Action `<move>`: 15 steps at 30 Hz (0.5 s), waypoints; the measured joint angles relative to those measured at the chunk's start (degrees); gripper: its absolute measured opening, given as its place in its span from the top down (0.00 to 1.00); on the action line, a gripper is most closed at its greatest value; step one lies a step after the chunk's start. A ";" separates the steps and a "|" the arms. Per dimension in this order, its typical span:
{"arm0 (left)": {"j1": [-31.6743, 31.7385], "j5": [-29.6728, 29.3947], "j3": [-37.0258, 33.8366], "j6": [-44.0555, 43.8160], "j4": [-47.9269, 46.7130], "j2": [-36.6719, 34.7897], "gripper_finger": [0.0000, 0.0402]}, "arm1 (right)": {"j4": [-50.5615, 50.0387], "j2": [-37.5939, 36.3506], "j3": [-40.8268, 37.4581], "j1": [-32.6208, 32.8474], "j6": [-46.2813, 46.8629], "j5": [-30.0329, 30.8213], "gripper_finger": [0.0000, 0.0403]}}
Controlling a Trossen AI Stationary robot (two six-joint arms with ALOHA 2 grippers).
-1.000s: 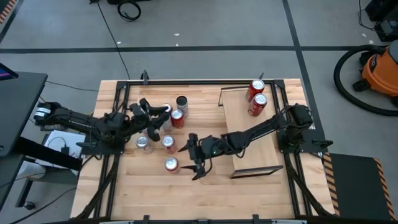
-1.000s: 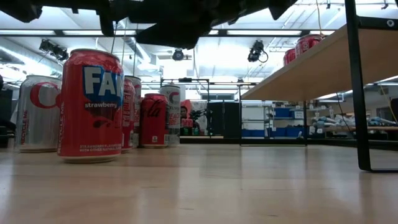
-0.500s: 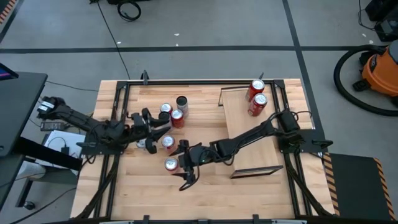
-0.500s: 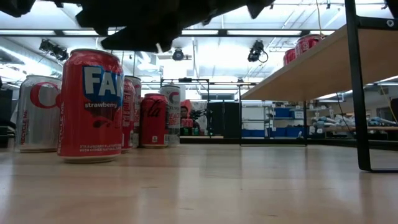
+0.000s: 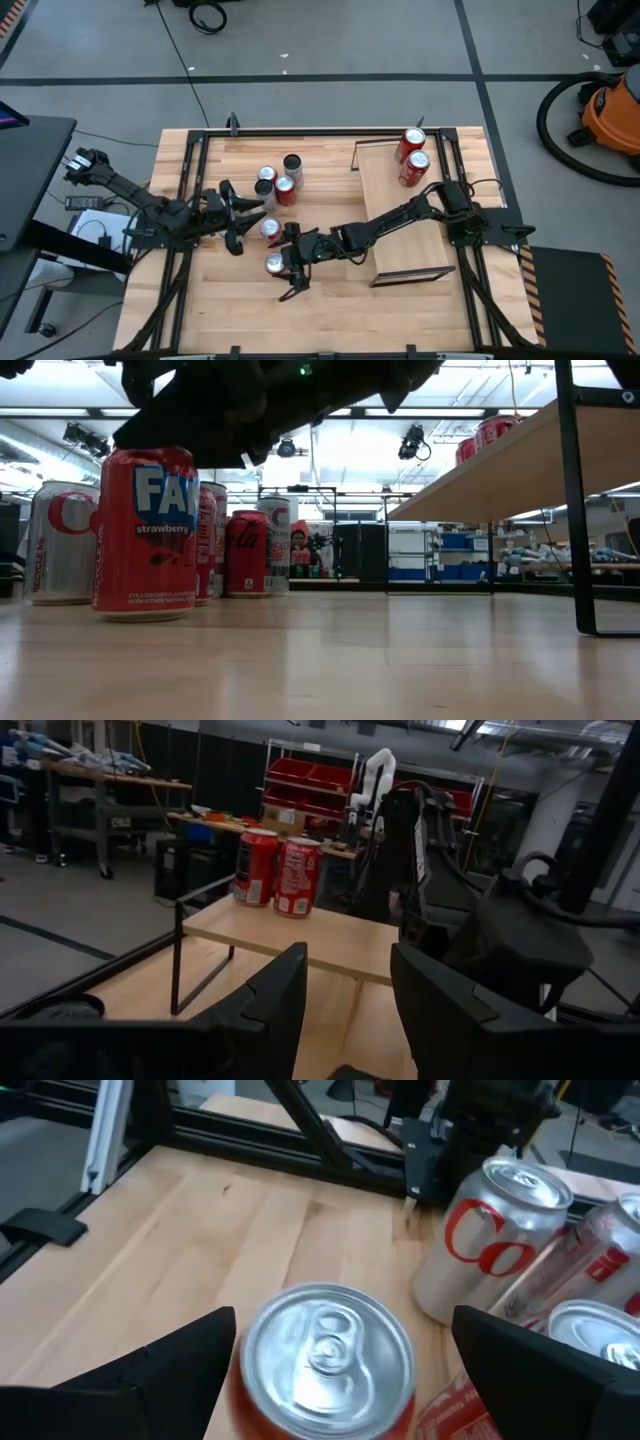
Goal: Place canned beverage on shelf
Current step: Put the bottom red soda can on the shelf
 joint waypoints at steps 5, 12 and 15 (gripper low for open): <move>0.64 -0.12 0.00 -0.39 -0.04 0.00 0.61 | -0.42 0.00 -0.03 -0.83 1.28 -3.29 0.07; 0.64 -0.10 0.00 -0.44 -0.17 0.02 0.61 | -1.04 0.00 -0.03 -0.81 0.89 -7.74 0.07; 0.64 -0.09 0.00 -0.58 -0.19 0.02 0.61 | -2.46 -0.02 -0.03 -0.93 0.37 -8.04 0.07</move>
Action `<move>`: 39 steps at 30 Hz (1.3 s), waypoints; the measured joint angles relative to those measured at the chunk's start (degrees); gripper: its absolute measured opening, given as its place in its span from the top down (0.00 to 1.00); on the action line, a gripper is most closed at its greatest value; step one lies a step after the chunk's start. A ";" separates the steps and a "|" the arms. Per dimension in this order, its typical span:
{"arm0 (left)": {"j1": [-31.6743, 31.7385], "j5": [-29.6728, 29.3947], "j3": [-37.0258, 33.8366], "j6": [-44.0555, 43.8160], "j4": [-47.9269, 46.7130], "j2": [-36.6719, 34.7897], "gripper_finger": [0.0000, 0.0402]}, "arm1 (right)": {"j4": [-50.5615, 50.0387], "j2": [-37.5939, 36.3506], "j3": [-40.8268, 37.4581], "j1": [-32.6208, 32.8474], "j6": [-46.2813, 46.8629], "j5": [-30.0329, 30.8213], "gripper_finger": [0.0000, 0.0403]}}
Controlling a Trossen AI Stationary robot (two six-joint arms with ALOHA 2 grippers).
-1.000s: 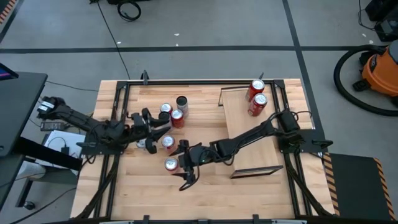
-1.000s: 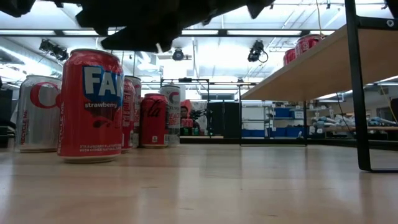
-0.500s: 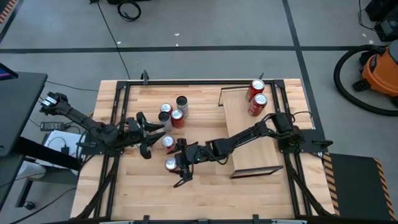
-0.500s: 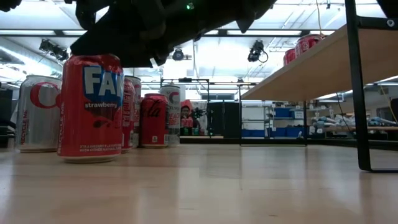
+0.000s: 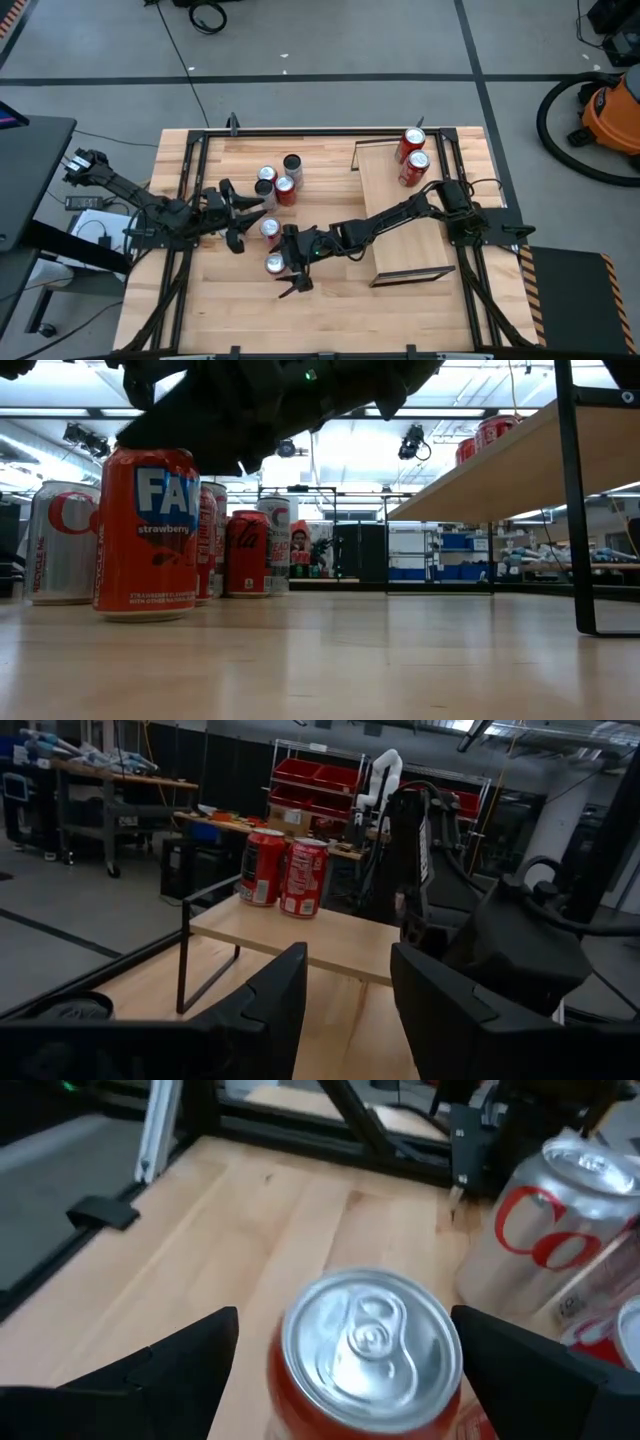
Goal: Place canned beverage on shelf
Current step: Put the bottom red soda can on the shelf
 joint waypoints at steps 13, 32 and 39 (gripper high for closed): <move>0.00 0.07 0.00 -0.10 -0.05 0.00 0.61 | -0.97 0.00 -0.04 -1.28 -0.94 -2.36 0.20; -0.06 0.11 0.00 -0.77 -1.34 0.02 0.61 | -7.12 -5.64 -0.17 -1.54 -2.82 -0.54 0.26; -0.07 0.11 0.00 -1.55 -1.95 0.02 0.61 | -11.17 -9.72 -0.11 -1.35 -3.98 0.83 0.27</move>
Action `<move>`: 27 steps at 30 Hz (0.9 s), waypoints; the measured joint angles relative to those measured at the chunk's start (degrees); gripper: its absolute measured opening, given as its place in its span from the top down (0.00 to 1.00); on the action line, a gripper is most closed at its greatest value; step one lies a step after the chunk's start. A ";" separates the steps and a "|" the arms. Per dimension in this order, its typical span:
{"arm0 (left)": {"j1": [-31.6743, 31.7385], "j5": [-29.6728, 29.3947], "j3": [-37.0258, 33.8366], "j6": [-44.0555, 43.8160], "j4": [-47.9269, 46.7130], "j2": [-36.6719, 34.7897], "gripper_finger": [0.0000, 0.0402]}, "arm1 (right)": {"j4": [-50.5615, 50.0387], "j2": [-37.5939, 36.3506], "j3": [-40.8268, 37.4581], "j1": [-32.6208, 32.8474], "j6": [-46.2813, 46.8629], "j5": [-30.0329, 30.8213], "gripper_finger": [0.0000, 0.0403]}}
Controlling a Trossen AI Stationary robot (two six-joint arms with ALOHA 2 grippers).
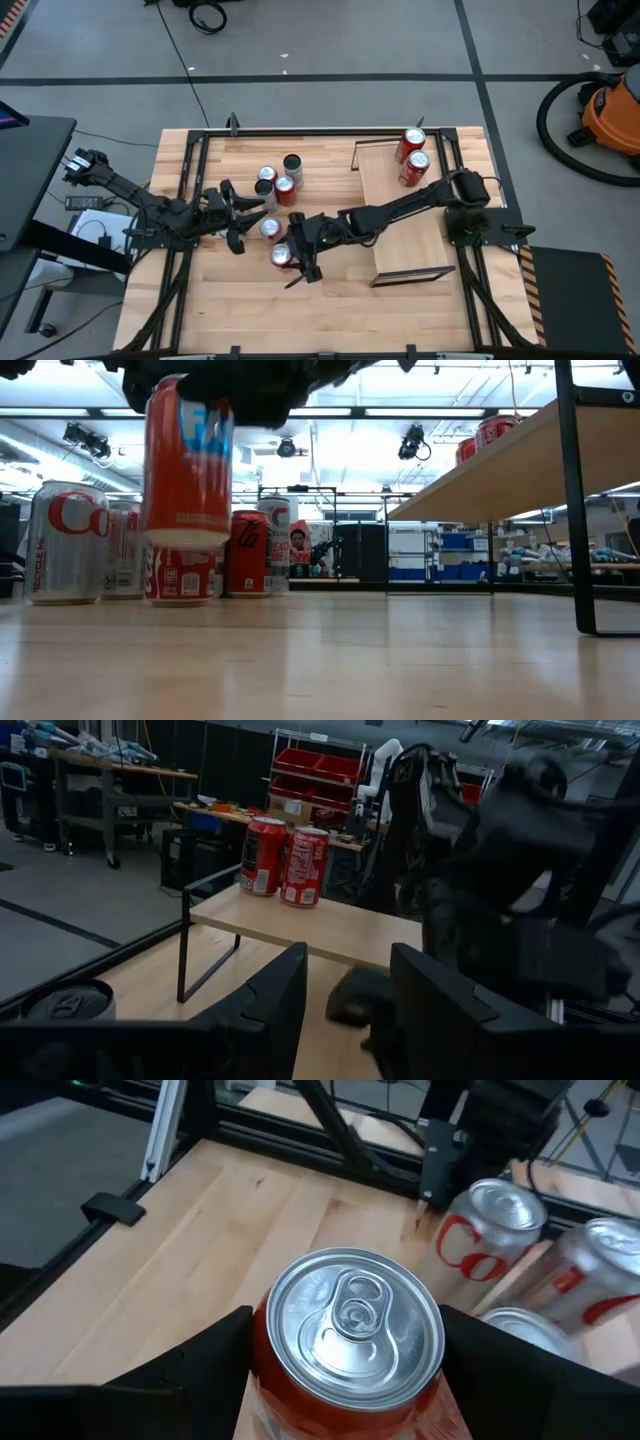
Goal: Place canned beverage on shelf
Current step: Put the bottom red soda can on the shelf
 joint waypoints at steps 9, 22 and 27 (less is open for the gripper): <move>-0.02 0.00 0.00 -1.48 -1.47 0.00 0.61 | -4.77 -2.75 0.02 0.37 -2.01 4.38 0.27; -0.02 0.00 0.02 -4.12 -4.79 0.02 0.61 | -13.83 -8.84 0.09 0.41 -0.96 5.02 0.27; -0.02 0.00 0.00 -5.56 -5.74 0.04 0.61 | -19.26 -12.55 0.00 1.26 -0.84 5.71 0.27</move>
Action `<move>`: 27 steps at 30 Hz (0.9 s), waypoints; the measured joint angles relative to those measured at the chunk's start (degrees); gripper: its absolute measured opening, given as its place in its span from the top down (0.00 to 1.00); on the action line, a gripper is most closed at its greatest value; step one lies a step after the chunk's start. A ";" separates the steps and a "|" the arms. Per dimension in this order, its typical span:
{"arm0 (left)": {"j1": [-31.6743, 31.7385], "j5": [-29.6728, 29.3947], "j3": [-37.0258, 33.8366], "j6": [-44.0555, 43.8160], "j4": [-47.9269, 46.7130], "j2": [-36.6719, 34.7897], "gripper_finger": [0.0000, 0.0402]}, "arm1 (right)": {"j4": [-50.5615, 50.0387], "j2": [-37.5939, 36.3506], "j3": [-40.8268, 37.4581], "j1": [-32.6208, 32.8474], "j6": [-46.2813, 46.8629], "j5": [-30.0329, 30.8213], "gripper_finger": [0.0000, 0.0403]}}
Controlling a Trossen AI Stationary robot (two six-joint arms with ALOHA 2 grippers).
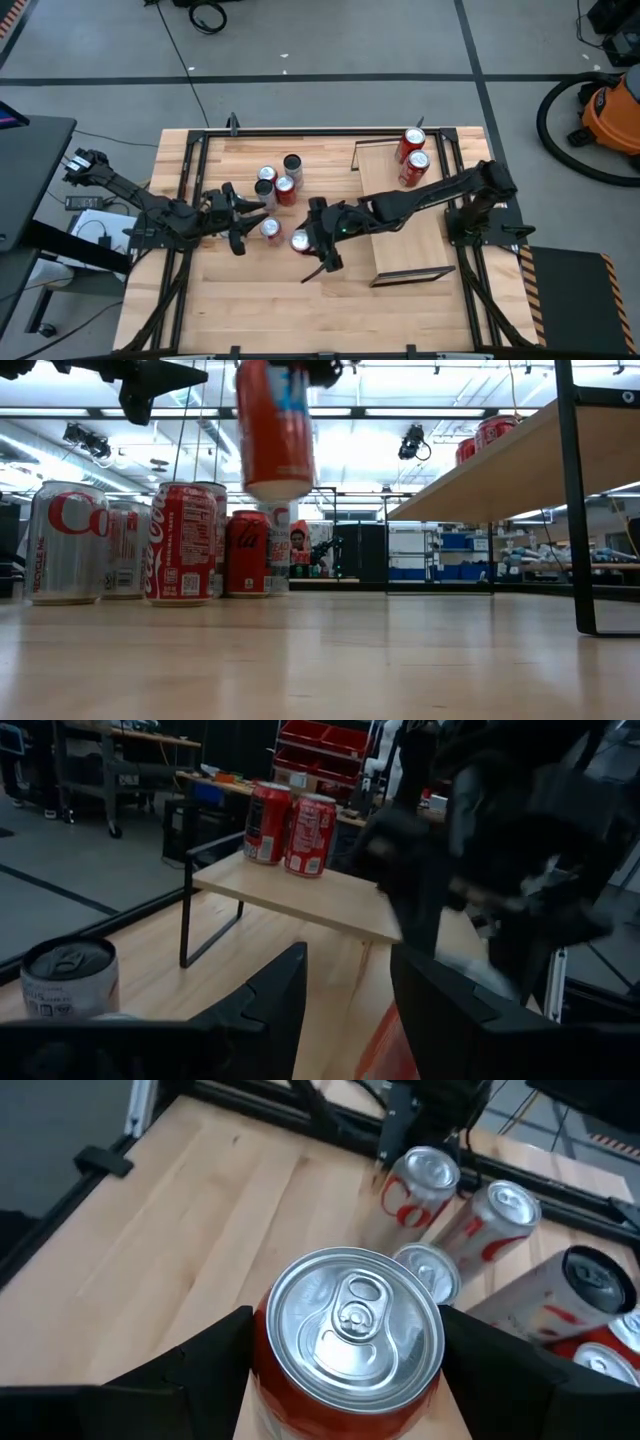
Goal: Place canned beverage on shelf
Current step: Put the bottom red soda can on the shelf
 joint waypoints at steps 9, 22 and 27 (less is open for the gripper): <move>-0.09 0.15 0.02 -1.63 -0.76 1.20 0.61 | -10.25 -9.79 0.04 0.58 2.78 2.44 0.27; -0.15 0.20 0.02 -3.26 -1.13 1.49 0.61 | -14.78 -27.72 -11.26 4.27 8.60 13.84 0.27; -0.13 0.18 0.02 -3.53 -0.98 1.49 0.61 | -13.98 -36.95 -18.97 4.34 12.35 15.41 0.27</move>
